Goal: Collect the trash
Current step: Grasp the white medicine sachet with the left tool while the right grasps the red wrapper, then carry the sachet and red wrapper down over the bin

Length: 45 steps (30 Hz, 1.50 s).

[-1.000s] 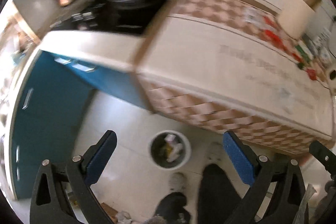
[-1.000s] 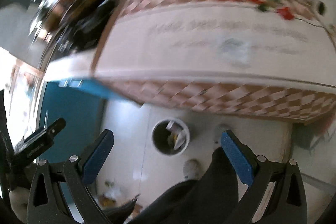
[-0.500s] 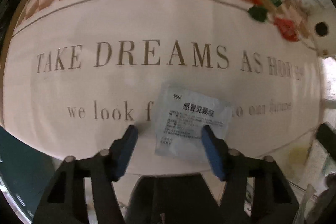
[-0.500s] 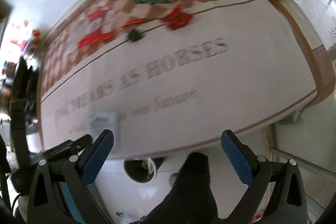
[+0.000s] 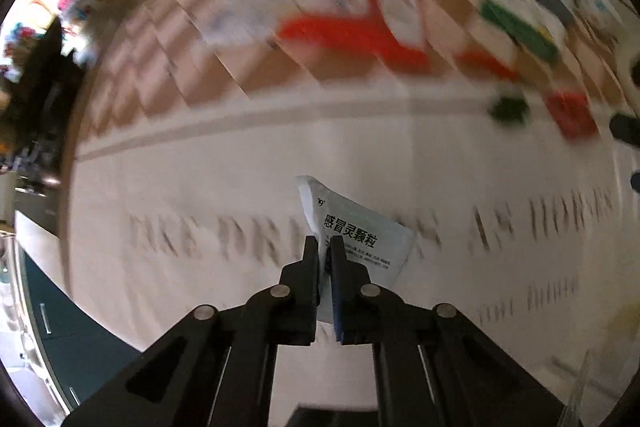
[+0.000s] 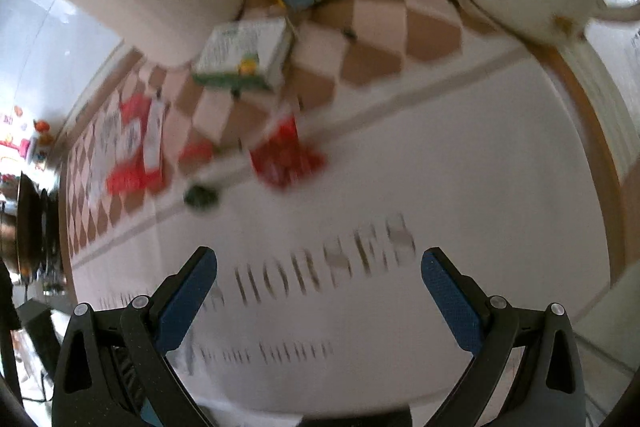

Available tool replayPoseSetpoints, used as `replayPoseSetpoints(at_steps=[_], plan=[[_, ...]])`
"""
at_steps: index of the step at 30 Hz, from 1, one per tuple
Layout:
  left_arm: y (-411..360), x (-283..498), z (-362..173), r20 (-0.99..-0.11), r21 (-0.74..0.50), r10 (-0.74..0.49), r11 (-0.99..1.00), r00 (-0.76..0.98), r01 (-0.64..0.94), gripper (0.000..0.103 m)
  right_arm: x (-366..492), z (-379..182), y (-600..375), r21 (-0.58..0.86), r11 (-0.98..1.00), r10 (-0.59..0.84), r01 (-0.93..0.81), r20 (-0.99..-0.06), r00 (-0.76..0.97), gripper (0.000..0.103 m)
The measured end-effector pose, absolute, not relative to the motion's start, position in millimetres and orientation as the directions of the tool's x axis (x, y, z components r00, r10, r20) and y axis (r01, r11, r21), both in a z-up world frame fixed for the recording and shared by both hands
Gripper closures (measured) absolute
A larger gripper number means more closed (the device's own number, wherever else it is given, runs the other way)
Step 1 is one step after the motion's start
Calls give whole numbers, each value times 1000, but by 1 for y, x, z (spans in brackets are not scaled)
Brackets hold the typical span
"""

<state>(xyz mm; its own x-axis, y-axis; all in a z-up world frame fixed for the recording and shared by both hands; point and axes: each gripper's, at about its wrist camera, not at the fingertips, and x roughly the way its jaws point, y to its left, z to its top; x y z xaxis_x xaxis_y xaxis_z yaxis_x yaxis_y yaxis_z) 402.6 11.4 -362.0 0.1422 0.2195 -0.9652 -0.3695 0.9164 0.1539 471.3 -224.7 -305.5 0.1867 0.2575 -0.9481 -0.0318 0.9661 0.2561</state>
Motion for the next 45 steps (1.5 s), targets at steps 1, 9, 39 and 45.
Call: replayPoseSetpoints(at_steps=[1, 9, 39, 45], plan=[[17, 410, -359, -958, 173, 246, 906, 148, -387, 100, 483, -308, -222, 266, 963, 267, -28, -943, 199, 0], [28, 440, -346, -935, 201, 306, 874, 181, -443, 101, 525, -341, -202, 277, 959, 282, -52, -941, 189, 64], [75, 274, -243, -880, 1, 246, 856, 406, -516, 102, 337, -239, -193, 382, 905, 422, -185, -860, 288, 82], [93, 190, -222, -843, 7, 299, 836, 446, -548, 102, 277, -219, -158, 411, 869, 482, -274, -830, 282, 82]])
